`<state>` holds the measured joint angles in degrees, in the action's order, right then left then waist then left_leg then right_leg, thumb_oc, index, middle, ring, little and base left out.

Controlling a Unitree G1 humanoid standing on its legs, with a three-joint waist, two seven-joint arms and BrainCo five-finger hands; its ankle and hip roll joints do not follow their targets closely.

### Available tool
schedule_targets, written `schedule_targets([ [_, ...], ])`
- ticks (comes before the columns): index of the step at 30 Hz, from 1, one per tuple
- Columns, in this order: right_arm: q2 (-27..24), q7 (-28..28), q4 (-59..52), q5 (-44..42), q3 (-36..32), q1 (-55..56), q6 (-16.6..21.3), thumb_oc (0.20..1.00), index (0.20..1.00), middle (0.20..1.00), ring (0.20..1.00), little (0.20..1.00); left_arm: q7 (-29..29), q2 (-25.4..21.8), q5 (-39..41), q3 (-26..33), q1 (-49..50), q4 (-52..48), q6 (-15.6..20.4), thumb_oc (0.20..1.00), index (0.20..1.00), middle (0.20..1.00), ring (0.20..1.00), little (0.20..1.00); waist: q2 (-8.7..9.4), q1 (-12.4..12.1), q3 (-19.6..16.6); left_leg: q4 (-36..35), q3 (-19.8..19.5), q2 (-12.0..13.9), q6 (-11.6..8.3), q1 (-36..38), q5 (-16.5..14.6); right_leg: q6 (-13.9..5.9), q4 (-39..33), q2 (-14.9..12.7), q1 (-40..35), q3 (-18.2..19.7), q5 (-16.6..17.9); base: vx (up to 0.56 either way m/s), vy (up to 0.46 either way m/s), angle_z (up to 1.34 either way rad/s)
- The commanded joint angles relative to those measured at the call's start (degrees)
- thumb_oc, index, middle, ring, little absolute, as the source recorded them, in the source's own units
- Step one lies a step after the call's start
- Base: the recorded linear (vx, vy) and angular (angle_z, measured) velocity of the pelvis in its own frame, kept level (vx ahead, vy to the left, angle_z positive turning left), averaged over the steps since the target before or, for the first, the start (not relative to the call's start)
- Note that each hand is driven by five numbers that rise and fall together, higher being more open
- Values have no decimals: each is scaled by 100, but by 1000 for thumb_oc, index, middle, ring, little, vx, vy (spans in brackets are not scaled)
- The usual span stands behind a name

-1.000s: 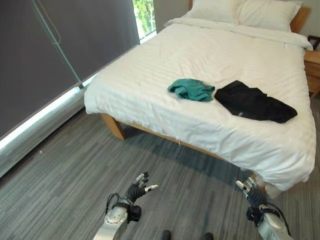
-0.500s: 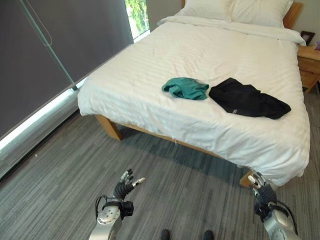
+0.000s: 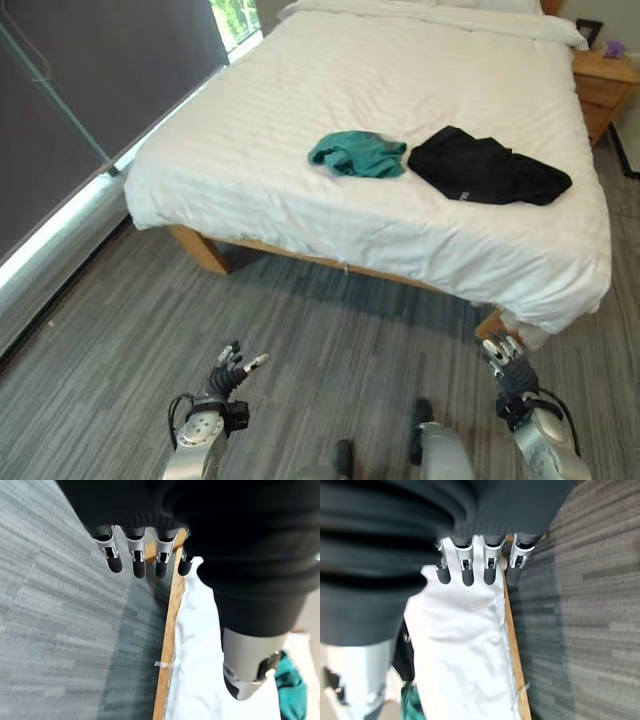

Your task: Pick up bed clothes into laundry basket.

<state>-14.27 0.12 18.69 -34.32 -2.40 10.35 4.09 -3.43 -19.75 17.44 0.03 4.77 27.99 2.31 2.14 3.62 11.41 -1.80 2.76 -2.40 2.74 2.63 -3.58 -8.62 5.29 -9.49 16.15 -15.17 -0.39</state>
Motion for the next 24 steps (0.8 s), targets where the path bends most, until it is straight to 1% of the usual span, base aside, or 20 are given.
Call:
schedule_targets([
  [1, -135, 42, -204, -85, -105, -217, 321, 1000, 1000, 1000, 1000, 1000, 49, -237, -155, 47, 36, -444, 284, 1000, 1000, 1000, 1000, 1000, -112, 31, -132, -77, -258, 245, -238, 1015, -426, 81, -80, 277, -404, -229, 670, 230, -67, 33],
  [2, -180, 32, -171, -87, -119, -225, 328, 1000, 1000, 1000, 1000, 1000, 61, -188, -138, -5, 26, -408, 293, 1000, 1000, 1000, 1000, 1000, -162, 49, -184, 166, -223, 345, -322, 1025, -417, 176, -104, 420, -551, -129, 557, 218, -64, 27],
  [3, -180, 33, -170, -88, -120, -228, 329, 1000, 1000, 1000, 1000, 1000, 60, -189, -139, -6, 22, -407, 294, 1000, 1000, 1000, 1000, 1000, -147, 57, -191, 169, -233, 327, -320, 1004, -398, 178, -119, 402, -543, -133, 577, 305, -112, 22],
  [4, -251, -35, -136, -286, -197, -277, 408, 1000, 1000, 1000, 1000, 1000, 53, -99, -32, -73, -55, -336, 309, 1000, 1000, 1000, 1000, 1000, -234, 64, -235, 1096, -114, 448, -601, 717, -36, 335, -166, 508, -819, -195, 424, 219, -137, 17],
  [5, -280, -27, -146, -370, -218, -279, 441, 1000, 1000, 1000, 1000, 1000, 71, -83, 8, -109, -68, -358, 317, 1000, 1000, 1000, 1000, 1000, -190, 81, -211, 1876, -131, 430, -709, 377, 216, 426, -221, 483, -927, -191, 395, 294, -207, 23],
  [6, -368, -9, -169, -357, -245, -292, 449, 1000, 1000, 1000, 1000, 1000, 108, -73, 46, -148, -71, -419, 329, 1000, 1000, 1000, 1000, 1000, -155, 4, -117, 2717, -182, 388, -821, 25, 446, 542, -259, 509, -1100, -148, 302, 156, -171, 39],
  [7, -441, -22, -167, -314, -266, -299, 446, 1000, 1000, 1000, 1000, 1000, 126, -80, 77, -178, -71, -451, 341, 1000, 1000, 1000, 1000, 1000, -67, -52, -49, 3186, -285, 241, -836, -231, 581, 611, -309, 479, -1203, -76, 269, 185, -145, 51],
  [8, -530, -59, -132, -259, -262, -345, 429, 1000, 1000, 1000, 1000, 1000, 102, -59, 116, -208, -69, -462, 340, 1000, 1000, 1000, 1000, 1000, -18, -122, 1, 3448, -452, 138, -787, -454, 555, 660, -349, 488, -1290, 4, 196, 168, -89, 15],
  [9, -566, -106, -115, -251, -297, -391, 427, 1000, 1000, 1000, 1000, 1000, 97, -34, 159, -232, -83, -491, 343, 1000, 1000, 1000, 1000, 1000, 4, -165, 52, 3410, -491, 145, -733, -679, 504, 643, -391, 475, -1408, 70, 159, 226, -44, -35],
  [10, -589, -157, -69, -284, -323, -456, 426, 1000, 1000, 1000, 1000, 1000, 71, 5, 230, -235, -82, -489, 330, 1000, 1000, 1000, 1000, 1000, 27, -235, 75, 3165, -472, 295, -660, -884, 402, 594, -440, 454, -1517, 149, 137, 338, 7, -68],
  [11, -571, -215, -90, -391, -422, -492, 463, 1000, 1000, 1000, 1000, 1000, 107, 52, 311, -276, -21, -554, 318, 1000, 1000, 1000, 1000, 1000, 86, -303, 28, 2505, -403, 621, -620, -1047, 325, 504, -541, 368, -1690, 181, 78, 298, 19, -57],
  [12, -571, -216, -94, -392, -424, -484, 462, 1000, 1000, 1000, 1000, 1000, 107, 52, 312, -280, -15, -558, 316, 1000, 1000, 1000, 1000, 1000, 88, -329, 40, 2468, -379, 627, -623, -996, 322, 504, -551, 371, -1716, 202, 74, 315, 58, -44],
  [13, -570, -240, -132, -384, -472, -454, 505, 1000, 1000, 1000, 1000, 1000, 133, 48, 312, -347, -2, -584, 307, 1000, 1000, 1000, 1000, 1000, 62, -372, -3, 1529, -277, 832, -634, -894, 382, 437, -586, 365, -1793, 215, 29, 248, 89, -37],
  [14, -602, -261, -188, -297, -491, -421, 534, 1000, 1000, 1000, 1000, 1000, 162, 36, 280, -437, -3, -597, 294, 1000, 1000, 1000, 1000, 1000, -13, -415, -49, 837, -340, 933, -687, -929, 693, 405, -633, 428, -1863, 223, -15, 378, 163, -36],
  [15, -726, -250, -339, 12, -530, -392, 474, 1000, 1000, 1000, 1000, 1000, 196, -30, 220, -486, -10, -669, 308, 1000, 1000, 1000, 1000, 1000, -60, -430, -126, 649, -478, 824, -736, -770, 629, 376, -579, 386, -1936, 291, -90, 258, 124, -27],
  [16, -725, -253, -347, 16, -531, -386, 467, 1000, 1000, 1000, 1000, 1000, 197, -30, 221, -486, -6, -671, 308, 1000, 1000, 1000, 1000, 1000, -60, -443, -112, 638, -463, 827, -737, -740, 625, 375, -571, 387, -1950, 305, -98, 240, 168, -19],
  [17, -727, -229, -364, 19, -569, -430, 485, 1000, 1000, 1000, 1000, 1000, 252, -72, 204, -525, -50, -675, 335, 1000, 1000, 1000, 1000, 1000, -92, -391, -200, 444, -433, 824, -774, -581, 586, 348, -586, 332, -1953, 290, -74, 175, 164, -25],
  [20, -824, -206, -468, 268, -632, -532, 480, 1000, 1000, 1000, 1000, 1000, 327, -113, 152, -557, -79, -717, 356, 1000, 1000, 1000, 1000, 1000, -118, -406, -327, 23, -340, 734, -696, -243, 564, 275, -684, 298, -2015, 355, 20, 141, 137, -58],
  [22, -1006, -146, -557, 489, -643, -602, 490, 1000, 1000, 1000, 1000, 1000, 406, -219, 148, -502, 14, -848, 380, 1000, 1000, 1000, 1000, 1000, -75, -441, -416, -186, -225, 656, -619, -48, 540, 200, -781, 256, -2017, 419, 88, 148, 152, -46],
  [24, -1149, -137, -628, 717, -608, -646, 444, 1000, 1000, 1000, 1000, 1000, 444, -267, 142, -486, 56, -874, 368, 1000, 1000, 1000, 1000, 1000, -45, -473, -432, -234, -184, 632, -596, -3, 528, 172, -823, 243, -2022, 435, 112, 86, 82, -11],
])
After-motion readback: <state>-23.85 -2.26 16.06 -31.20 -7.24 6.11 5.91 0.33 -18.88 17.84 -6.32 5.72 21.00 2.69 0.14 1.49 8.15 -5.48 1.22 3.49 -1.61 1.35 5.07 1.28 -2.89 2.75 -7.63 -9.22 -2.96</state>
